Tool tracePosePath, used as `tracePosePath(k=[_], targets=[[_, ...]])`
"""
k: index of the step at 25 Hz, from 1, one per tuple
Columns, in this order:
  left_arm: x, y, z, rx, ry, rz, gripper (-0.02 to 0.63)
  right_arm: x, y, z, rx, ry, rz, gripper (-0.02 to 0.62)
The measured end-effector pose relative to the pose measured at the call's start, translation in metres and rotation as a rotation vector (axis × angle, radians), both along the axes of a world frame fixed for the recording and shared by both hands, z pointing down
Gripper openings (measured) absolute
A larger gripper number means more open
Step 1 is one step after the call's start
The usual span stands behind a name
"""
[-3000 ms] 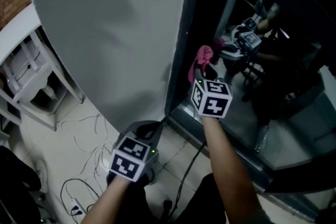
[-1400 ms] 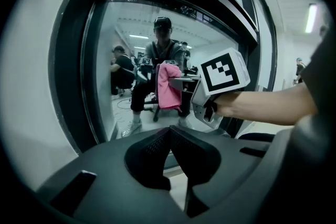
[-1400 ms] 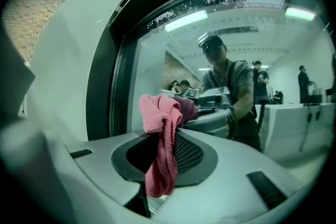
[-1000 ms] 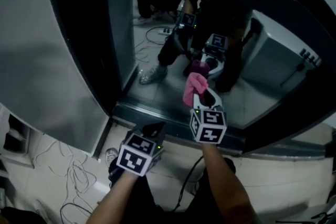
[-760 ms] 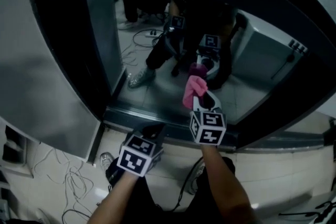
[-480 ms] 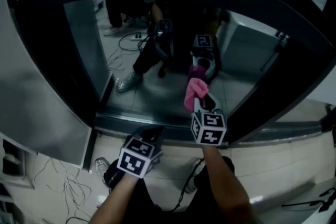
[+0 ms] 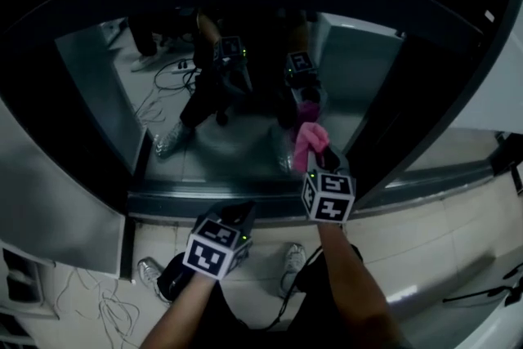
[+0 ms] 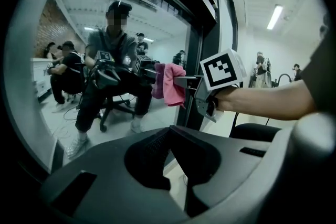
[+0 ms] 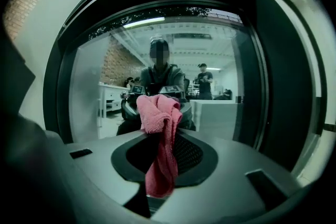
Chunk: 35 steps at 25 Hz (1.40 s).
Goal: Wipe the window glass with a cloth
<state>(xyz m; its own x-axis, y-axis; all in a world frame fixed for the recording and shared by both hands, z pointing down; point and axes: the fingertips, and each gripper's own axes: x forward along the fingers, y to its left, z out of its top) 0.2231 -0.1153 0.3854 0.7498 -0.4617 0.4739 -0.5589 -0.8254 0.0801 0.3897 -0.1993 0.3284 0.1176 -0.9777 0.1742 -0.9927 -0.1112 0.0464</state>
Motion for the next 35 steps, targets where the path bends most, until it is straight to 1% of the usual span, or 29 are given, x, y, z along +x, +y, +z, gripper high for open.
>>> tracePosePath(k=[3, 7, 10, 15, 19, 22, 25, 30, 35], targets=[[0.014, 0.006, 0.002, -0.012, -0.013, 0.024, 0.002, 0.025, 0.005, 0.003, -0.004, -0.004, 0.035, 0.063], [0.035, 0.011, 0.0, -0.016, 0.007, 0.05, 0.002, 0.058, 0.014, 0.008, -0.007, -0.003, 0.084, 0.063], [0.042, 0.014, 0.008, -0.019, -0.019, 0.07, 0.002, 0.079, 0.02, 0.012, -0.006, -0.008, 0.133, 0.063], [0.06, 0.022, 0.016, -0.037, -0.021, 0.102, 0.002, 0.11, 0.032, 0.022, -0.007, -0.015, 0.222, 0.063], [0.068, 0.023, 0.027, -0.053, -0.047, 0.118, 0.002, 0.131, 0.039, 0.03, 0.001, -0.034, 0.307, 0.063], [0.073, 0.022, 0.029, -0.055, -0.061, 0.134, 0.002, 0.143, 0.046, 0.039, -0.01, -0.076, 0.395, 0.063], [0.079, 0.021, 0.035, -0.067, -0.071, 0.144, 0.002, 0.152, 0.05, 0.047, -0.002, -0.098, 0.451, 0.063], [0.089, 0.013, 0.042, -0.054, -0.07, 0.156, 0.002, 0.166, 0.054, 0.058, -0.008, -0.098, 0.545, 0.063], [0.096, 0.013, 0.053, -0.074, -0.07, 0.177, 0.002, 0.175, 0.063, 0.069, -0.037, -0.105, 0.617, 0.063]])
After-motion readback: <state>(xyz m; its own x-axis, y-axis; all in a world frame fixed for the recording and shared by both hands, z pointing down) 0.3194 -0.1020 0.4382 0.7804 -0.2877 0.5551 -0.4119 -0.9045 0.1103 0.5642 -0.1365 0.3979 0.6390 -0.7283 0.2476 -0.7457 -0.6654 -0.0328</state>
